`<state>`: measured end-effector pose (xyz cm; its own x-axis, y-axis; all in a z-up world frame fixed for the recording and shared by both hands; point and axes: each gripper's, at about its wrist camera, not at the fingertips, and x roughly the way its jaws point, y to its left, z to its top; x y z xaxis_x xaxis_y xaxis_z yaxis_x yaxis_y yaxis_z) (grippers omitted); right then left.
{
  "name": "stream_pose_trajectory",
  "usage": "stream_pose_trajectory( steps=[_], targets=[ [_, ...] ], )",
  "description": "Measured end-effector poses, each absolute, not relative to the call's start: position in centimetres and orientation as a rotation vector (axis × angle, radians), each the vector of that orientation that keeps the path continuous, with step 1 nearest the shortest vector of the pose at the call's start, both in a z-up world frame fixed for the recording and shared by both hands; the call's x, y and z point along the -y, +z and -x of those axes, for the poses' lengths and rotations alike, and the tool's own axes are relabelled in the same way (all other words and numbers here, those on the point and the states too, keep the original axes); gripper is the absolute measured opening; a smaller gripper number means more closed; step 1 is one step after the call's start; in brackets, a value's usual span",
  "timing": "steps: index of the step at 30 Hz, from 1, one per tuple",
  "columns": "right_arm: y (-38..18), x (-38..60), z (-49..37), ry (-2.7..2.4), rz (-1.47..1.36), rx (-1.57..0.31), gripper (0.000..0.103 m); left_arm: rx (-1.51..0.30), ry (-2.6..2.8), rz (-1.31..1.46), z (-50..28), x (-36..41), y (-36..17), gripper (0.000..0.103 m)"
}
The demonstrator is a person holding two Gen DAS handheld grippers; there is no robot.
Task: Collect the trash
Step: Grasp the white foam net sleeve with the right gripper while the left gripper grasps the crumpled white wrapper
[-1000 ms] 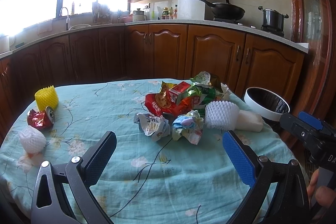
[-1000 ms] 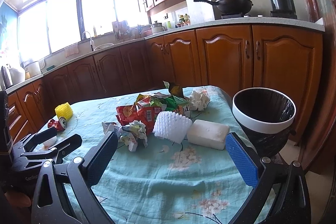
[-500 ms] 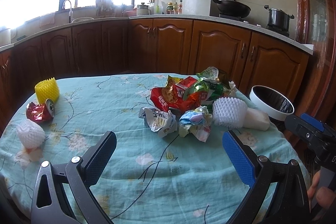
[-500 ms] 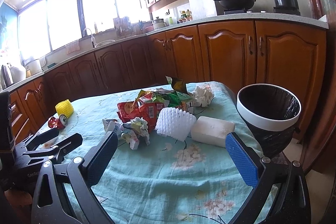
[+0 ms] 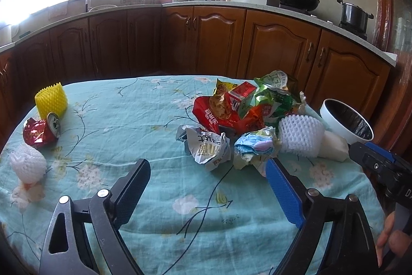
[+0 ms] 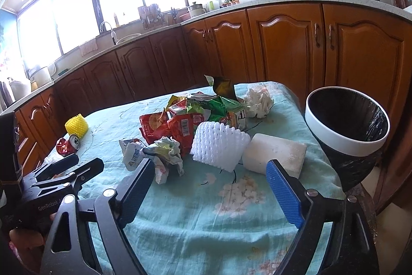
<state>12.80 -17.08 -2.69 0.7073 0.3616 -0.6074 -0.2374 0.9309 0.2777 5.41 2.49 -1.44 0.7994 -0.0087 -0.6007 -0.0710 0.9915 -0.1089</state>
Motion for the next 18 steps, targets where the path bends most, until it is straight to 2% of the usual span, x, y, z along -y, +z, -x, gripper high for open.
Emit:
stream_pose_trajectory(
  steps=[8,16,18],
  targets=[
    [-4.4,16.8,-15.9,0.337,-0.181,-0.779,0.078,-0.708,0.038,0.177,-9.5,-3.8,-2.3,0.079],
    [-6.4,16.7,-19.0,0.342,-0.206,-0.857,0.073,-0.774,0.023,0.2,-13.3,-4.4,-4.3,0.078],
    [-7.1,16.5,-19.6,0.351,-0.215,-0.879,0.065,-0.792,0.017,0.199,-14.0,-4.4,-4.8,0.075]
  ],
)
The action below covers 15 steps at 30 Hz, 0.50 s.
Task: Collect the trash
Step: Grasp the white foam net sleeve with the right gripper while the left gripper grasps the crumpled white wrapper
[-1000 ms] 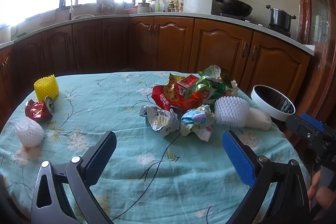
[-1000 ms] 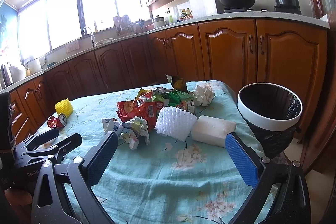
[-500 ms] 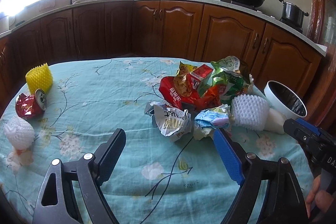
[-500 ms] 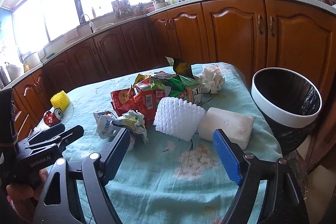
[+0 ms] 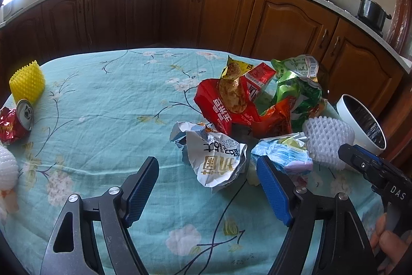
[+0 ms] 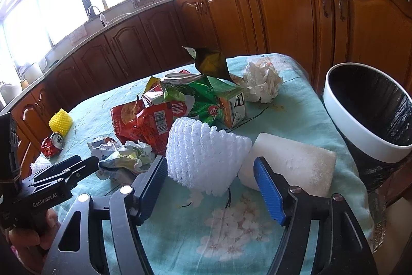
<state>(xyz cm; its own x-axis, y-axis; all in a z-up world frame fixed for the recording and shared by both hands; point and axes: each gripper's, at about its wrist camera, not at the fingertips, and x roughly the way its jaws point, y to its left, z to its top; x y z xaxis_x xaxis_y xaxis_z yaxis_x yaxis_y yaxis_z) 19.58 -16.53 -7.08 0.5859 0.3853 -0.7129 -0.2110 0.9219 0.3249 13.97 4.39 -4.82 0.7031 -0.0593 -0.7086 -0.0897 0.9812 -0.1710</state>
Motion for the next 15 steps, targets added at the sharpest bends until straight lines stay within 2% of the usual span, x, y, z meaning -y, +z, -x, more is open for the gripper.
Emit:
stream_pose_trajectory(
  steps=[1,3,5,6,9,15],
  targets=[
    [-7.3,16.4,-19.8,0.357,-0.217,-0.886,0.062,-0.8,0.012,0.199,-14.3,-4.4,-5.1,0.072],
    [-7.6,16.3,-20.1,0.367,-0.216,-0.891,0.049,-0.817,0.005,0.201,-14.8,-4.3,-5.5,0.062],
    [-7.7,16.2,-20.2,0.375,-0.217,-0.895,0.038,-0.835,-0.013,0.215,-15.2,-4.4,-5.9,0.034],
    [-7.8,16.2,-20.2,0.377,-0.216,-0.896,0.031,-0.841,-0.023,0.226,-15.4,-4.5,-6.1,0.028],
    [-7.8,16.5,-20.0,0.389,-0.229,-0.895,0.022,-0.821,-0.032,0.229,-15.1,-4.6,-6.0,0.023],
    [-6.4,16.7,-19.0,0.409,-0.236,-0.852,0.021,-0.771,-0.027,0.22,-13.5,-4.5,-4.5,0.019]
  ],
)
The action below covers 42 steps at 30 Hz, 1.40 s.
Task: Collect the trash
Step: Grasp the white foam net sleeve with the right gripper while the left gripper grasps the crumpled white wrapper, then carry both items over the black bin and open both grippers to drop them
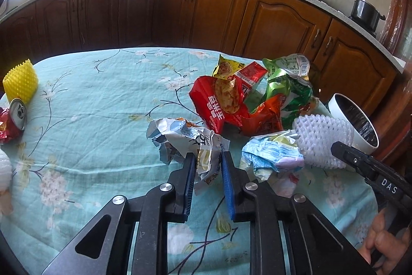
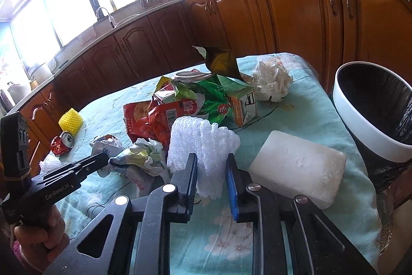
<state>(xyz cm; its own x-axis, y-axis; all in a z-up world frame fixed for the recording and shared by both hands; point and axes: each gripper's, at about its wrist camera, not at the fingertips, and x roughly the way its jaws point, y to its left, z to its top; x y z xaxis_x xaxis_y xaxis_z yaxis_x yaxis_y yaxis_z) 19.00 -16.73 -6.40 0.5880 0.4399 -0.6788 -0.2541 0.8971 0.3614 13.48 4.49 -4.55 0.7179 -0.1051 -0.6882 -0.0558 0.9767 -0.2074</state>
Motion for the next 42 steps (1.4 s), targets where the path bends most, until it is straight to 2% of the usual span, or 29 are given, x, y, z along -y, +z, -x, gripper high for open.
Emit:
stream_pose_trajectory(
  steps=[17,30,42],
  targets=[
    [-3.2,22.9,-17.6,0.326,-0.294,-0.758,0.021,-0.655,-0.188,0.172,-11.6,0.8,1.2,0.019],
    [-3.0,31.3,-17.2,0.164,-0.337,-0.748,0.021,-0.684,-0.369,0.089,-14.5,8.3,0.8,0.019],
    [-3.5,36.8,-17.9,0.051,-0.338,-0.756,0.022,-0.725,-0.485,0.026,-20.5,13.8,-0.4,0.019]
  ],
)
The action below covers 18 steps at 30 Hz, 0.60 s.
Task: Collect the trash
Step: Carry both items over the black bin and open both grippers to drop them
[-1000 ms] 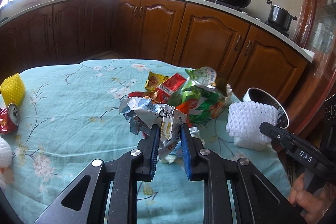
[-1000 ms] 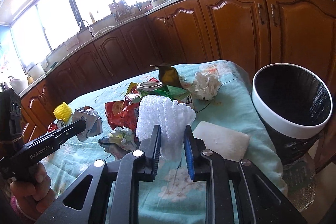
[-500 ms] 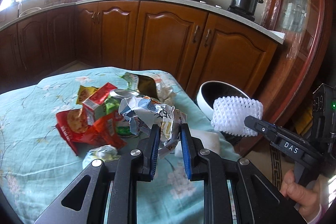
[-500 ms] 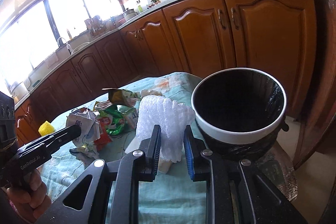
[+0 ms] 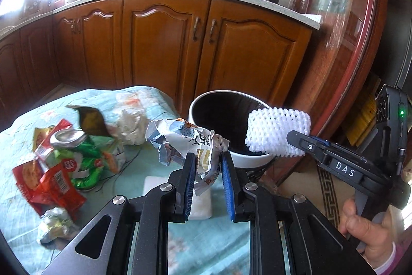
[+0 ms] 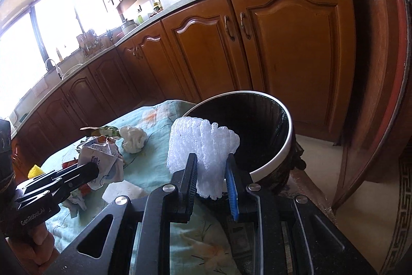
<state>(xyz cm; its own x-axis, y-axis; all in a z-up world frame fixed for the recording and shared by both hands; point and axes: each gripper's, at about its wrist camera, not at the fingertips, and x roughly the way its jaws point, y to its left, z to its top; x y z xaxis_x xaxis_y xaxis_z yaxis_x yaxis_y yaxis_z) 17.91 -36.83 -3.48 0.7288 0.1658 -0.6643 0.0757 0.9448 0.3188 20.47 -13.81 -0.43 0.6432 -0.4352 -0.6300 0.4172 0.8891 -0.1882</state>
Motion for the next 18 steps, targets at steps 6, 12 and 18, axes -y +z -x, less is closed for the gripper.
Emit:
stream_pose_trajectory(
  steps=[6,12,18],
  targets=[
    [-3.8,39.1,-19.5,0.01,-0.322,-0.772,0.022,-0.731,-0.521,0.015,-24.0,16.3,-0.2,0.019],
    [-4.2,40.6,-21.5,-0.011,-0.305,-0.794,0.024,-0.787,-0.549,0.032,-28.1,18.6,-1.2,0.019],
    [-4.9,41.2,-23.2,-0.016,-0.282,-0.819,0.025,-0.809,-0.562,0.019,-31.4,20.9,-1.9,0.02]
  ],
)
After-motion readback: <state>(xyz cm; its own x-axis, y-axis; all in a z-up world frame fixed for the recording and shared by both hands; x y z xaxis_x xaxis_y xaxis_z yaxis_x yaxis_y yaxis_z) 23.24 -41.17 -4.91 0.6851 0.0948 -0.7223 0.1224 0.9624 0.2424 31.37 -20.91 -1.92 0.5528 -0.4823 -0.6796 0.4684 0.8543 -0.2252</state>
